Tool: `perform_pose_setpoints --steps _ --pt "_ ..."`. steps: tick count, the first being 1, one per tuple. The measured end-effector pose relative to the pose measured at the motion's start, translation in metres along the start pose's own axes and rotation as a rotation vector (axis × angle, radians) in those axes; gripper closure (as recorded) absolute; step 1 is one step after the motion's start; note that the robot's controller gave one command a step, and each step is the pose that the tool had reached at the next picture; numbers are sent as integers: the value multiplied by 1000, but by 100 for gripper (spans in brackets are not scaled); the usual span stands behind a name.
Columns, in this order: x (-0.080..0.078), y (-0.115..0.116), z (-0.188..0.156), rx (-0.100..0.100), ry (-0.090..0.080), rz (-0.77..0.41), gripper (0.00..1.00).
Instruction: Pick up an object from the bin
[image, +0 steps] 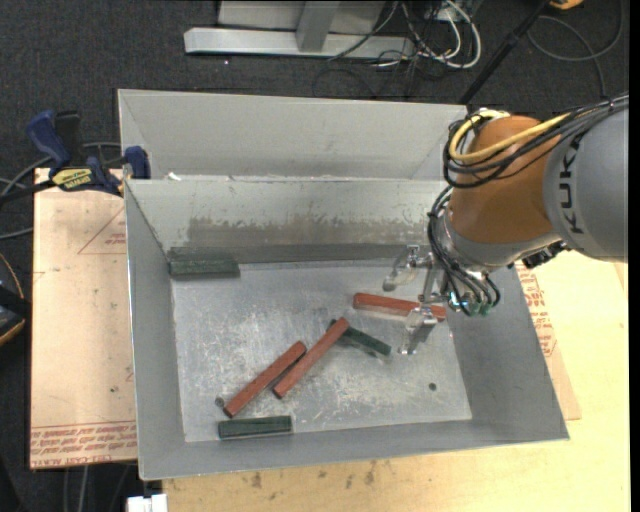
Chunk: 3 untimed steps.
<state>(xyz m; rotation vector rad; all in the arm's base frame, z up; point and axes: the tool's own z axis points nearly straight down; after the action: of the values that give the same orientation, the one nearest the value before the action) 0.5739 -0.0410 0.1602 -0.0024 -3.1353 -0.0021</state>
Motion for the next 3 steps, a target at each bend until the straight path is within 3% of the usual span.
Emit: perform_pose_setpoints --steps 1,2,3 --pt "-2 0 -4 1 -7 -1 0" --pt "-43 24 75 4 -50 -82 100" --pt "-37 23 77 3 -22 -83 0"
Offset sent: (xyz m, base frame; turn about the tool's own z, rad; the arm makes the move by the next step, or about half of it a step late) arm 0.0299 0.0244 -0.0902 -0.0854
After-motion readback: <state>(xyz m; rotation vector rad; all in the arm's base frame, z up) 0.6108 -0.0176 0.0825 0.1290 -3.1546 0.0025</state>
